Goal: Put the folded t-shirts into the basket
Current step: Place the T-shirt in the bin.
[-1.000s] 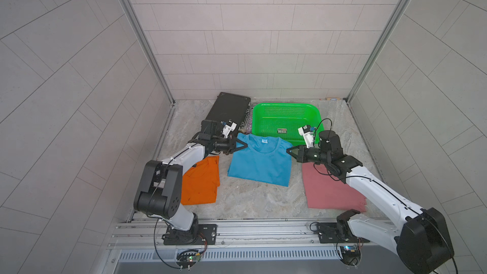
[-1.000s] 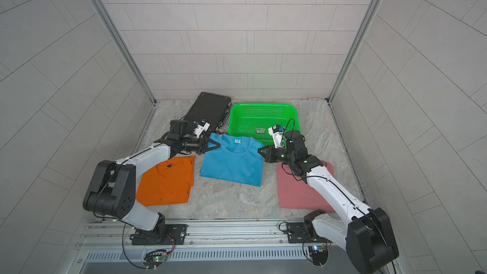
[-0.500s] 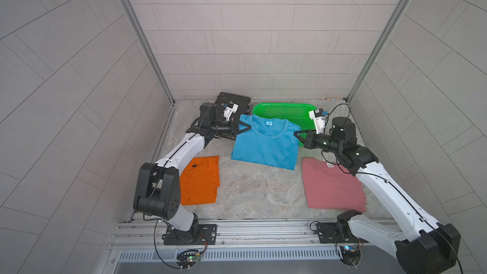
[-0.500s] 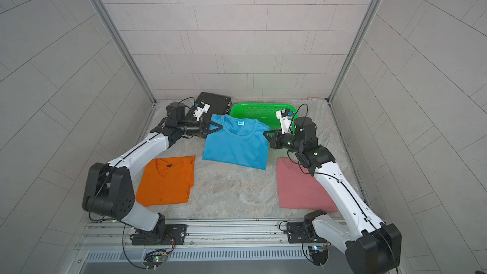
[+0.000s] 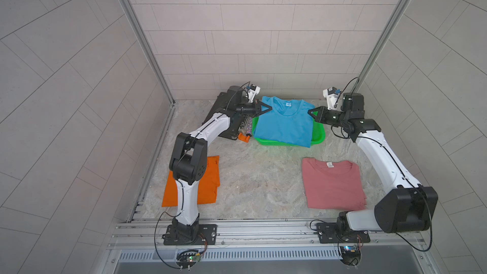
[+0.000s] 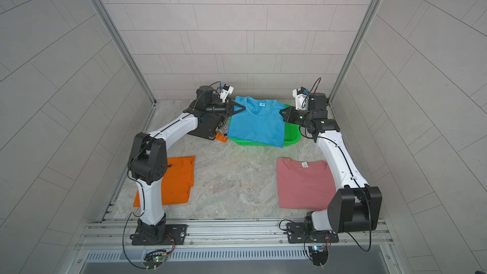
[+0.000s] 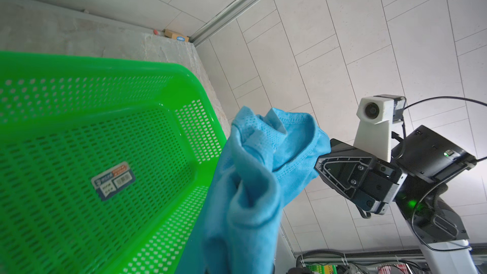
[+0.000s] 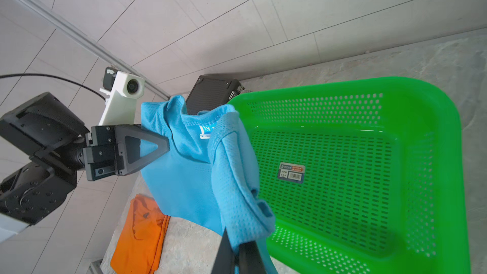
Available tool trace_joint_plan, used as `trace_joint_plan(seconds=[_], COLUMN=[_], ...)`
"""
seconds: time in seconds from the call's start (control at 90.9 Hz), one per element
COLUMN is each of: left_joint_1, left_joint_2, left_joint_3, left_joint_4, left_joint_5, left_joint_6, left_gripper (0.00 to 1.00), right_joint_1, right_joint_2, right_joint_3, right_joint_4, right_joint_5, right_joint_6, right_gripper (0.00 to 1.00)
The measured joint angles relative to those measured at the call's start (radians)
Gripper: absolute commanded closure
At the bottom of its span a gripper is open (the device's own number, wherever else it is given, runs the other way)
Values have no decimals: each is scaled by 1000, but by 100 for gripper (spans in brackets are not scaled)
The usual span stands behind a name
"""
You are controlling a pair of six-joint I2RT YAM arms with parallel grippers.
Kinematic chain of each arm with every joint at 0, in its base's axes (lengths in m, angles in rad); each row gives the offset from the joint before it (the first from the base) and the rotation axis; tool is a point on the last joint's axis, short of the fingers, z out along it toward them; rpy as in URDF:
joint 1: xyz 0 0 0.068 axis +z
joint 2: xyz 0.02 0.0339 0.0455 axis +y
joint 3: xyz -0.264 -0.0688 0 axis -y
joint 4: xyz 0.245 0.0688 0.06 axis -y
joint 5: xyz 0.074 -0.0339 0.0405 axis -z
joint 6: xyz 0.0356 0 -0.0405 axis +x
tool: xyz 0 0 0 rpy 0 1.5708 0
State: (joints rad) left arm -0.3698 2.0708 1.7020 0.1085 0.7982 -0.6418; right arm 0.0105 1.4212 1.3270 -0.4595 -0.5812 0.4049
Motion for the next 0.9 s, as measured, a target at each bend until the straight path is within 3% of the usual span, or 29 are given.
trace_joint_plan(seconds=[0.198, 0.385, 0.902], left_joint_1=[-38, -47, -47], left_joint_2=[199, 340, 381], left_joint_3=[194, 259, 260], left_joint_4=[32, 24, -135], left_joint_5=[-39, -78, -172], left_joint_6=[-16, -19, 51], left_gripper=[93, 93, 87], right_joint_1=[-58, -75, -94], right_joint_2=[161, 313, 510], right_joint_3=[104, 191, 221], right_joint_4=[-6, -37, -83], right_joint_5=[-15, -27, -48], right_joint_6=[-18, -43, -114], right_gripper=[100, 100, 100])
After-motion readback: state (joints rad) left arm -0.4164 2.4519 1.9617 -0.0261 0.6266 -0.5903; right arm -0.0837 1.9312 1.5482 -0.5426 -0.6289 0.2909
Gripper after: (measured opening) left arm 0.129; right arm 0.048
